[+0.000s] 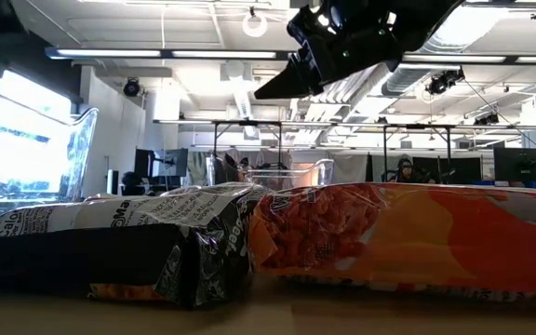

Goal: Sort Maruchan noodles
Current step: Adjust the bottom left transparent bin, then put the left red noodle pack into the bottom right transparent bin

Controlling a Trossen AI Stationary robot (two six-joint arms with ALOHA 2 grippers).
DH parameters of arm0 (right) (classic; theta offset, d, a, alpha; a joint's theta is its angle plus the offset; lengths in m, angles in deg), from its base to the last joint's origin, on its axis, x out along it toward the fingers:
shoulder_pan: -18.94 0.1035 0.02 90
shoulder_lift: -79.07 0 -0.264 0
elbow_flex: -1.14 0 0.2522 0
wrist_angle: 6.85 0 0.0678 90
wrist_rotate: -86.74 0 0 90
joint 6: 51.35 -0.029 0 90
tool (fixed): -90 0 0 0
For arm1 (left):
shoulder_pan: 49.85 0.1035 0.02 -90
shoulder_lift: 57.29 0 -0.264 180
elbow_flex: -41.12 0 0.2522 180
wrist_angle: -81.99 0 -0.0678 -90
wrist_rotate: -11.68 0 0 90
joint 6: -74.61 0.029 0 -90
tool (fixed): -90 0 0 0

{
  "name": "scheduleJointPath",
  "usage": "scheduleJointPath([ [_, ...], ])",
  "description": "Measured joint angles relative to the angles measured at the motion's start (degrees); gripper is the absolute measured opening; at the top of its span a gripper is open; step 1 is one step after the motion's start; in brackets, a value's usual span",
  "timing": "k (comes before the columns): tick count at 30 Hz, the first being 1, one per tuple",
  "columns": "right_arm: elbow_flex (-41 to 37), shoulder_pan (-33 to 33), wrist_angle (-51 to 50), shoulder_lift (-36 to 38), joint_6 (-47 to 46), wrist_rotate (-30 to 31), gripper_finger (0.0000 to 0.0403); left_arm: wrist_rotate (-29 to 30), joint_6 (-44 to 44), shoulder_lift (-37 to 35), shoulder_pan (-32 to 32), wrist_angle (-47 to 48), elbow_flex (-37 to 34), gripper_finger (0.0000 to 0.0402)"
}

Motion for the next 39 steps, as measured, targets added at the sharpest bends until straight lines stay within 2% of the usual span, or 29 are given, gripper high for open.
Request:
scheduleJointPath([
  [4,0.0,-0.7,-0.4,0.0,0.1,0.0,0.0,2.6,4.2,-0.9,3.6,-8.7,-7.6,0.0006],
  [10,0.0,-1.7,-0.7,0.0,-0.2,0.0,0.0,10.2,11.6,-0.8,7.6,-10.1,-10.5,0.0007],
  [15,0.0,-1.8,-0.7,0.0,-0.3,0.0,0.0,10.5,18.4,-0.8,9.7,-17.6,-12.8,0.0007],
  [20,0.0,-1.8,-0.7,0.0,-0.3,0.0,0.0,10.8,21.9,-1.2,10.6,-18.4,-13.0,0.0007],
  [27,0.0,-1.8,-1.7,0.0,-0.3,0.0,0.0,10.7,22.5,-8.2,10.6,-16.5,-13.0,0.0007],
  [30,0.0,-1.5,-0.8,0.0,-0.4,0.0,0.0,14.4,22.9,-13.2,11.2,-15.5,-13.0,0.0004],
  [34,-0.2,-1.1,1.9,-0.1,1.0,-0.6,0.0,20.0,25.8,-20.0,15.7,-15.3,-13.0,0.0001],
  [39,-8.5,-1.7,22.1,-2.3,-5.3,-4.9,0.0,23.8,28.3,-24.1,28.8,-10.8,-13.0,0.0001],
])
